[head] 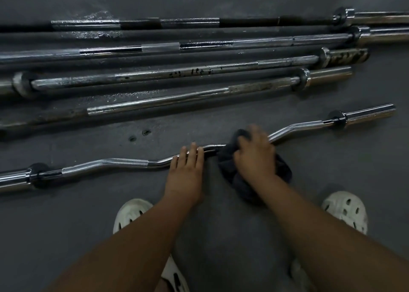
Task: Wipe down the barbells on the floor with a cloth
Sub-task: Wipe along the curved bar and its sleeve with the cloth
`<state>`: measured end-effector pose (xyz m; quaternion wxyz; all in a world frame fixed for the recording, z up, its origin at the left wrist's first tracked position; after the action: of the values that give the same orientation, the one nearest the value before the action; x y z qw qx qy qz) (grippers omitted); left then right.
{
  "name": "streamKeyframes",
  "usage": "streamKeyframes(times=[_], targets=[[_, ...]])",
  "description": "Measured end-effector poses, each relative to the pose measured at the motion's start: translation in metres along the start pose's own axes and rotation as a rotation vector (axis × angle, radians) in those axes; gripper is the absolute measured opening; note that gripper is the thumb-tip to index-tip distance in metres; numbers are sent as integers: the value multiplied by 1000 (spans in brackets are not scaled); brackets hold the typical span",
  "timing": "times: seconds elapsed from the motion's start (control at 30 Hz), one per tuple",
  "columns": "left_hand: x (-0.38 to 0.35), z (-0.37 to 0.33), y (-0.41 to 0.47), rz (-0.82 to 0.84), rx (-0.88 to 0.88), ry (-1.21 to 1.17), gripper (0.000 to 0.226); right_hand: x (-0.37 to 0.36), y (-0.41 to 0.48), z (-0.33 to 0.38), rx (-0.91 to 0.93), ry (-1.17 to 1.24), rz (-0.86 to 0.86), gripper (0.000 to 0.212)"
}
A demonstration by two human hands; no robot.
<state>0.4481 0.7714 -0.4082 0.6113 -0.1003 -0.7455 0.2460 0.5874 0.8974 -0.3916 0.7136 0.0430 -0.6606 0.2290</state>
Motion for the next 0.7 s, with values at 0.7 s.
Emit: streamKeyframes(times=[0.7], targets=[[3, -4, 6, -9, 70, -52, 78, -12, -12, 43, 262, 253, -74, 47]])
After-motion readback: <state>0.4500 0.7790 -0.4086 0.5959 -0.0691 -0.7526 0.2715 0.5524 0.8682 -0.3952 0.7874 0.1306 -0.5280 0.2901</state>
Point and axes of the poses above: each hand's wrist, its own y-axis towards the middle knuckle, its own x-axis out of the back of the hand, z = x × y, the point moved 4 cm from there along y, towards the middle knuckle, and after that the axes turned 3 degrees about y, right-handed, at the moved point
